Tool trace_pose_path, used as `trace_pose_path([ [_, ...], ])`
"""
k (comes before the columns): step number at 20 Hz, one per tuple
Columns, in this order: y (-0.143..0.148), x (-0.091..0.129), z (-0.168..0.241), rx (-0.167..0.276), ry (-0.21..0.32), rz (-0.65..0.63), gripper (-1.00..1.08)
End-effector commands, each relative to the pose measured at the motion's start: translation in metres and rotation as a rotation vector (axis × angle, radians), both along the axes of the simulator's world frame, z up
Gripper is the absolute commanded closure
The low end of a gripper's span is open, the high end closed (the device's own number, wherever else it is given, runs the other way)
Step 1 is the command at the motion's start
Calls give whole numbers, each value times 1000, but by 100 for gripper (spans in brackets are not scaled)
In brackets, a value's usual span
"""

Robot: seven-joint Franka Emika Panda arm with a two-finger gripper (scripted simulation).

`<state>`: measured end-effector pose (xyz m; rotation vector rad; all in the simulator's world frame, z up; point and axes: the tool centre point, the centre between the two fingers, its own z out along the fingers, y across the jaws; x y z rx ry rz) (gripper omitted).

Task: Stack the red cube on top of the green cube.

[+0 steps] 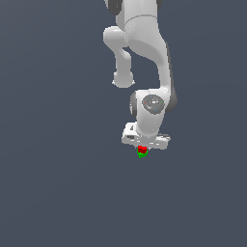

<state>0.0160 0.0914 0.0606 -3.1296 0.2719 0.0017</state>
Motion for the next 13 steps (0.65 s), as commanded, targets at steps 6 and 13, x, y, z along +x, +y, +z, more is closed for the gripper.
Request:
trace_pose_path([
  [6,3,3,-1,0,-1,-1,-92],
  [13,3,3,-1,0,-1,-1,-92],
])
